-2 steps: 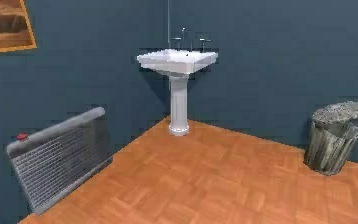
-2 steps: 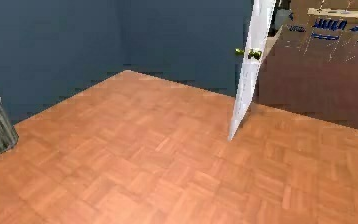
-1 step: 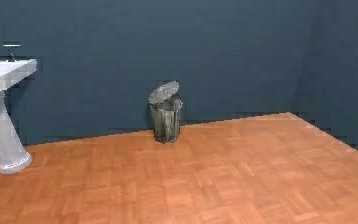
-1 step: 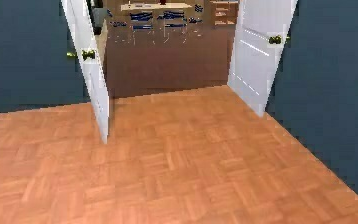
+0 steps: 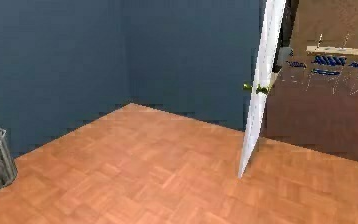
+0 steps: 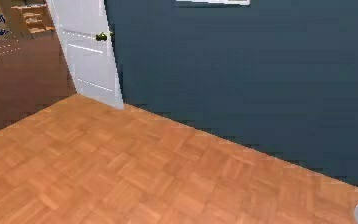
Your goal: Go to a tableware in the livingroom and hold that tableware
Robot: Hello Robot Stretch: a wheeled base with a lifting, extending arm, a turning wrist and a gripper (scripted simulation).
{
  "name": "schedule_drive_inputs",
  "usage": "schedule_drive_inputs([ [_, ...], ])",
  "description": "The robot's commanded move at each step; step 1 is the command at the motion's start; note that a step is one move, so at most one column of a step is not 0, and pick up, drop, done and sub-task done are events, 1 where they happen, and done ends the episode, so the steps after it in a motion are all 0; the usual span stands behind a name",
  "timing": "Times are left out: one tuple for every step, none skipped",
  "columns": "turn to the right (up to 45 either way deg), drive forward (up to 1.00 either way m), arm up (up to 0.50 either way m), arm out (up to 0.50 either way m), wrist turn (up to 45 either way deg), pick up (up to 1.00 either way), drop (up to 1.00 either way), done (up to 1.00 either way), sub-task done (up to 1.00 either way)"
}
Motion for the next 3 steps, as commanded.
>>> schedule_drive_inputs([
  [45.0, 0.0, 0.0, 0.0, 0.0, 0.0, 0.0, 0.0, 0.0],
  [3.0, 0.0, 0.0, 0.0, 0.0, 0.0, 0.0, 0.0, 0.0],
  [0.0, 1.0, 0.0, 0.0, 0.0, 0.0, 0.0, 0.0, 0.0],
])
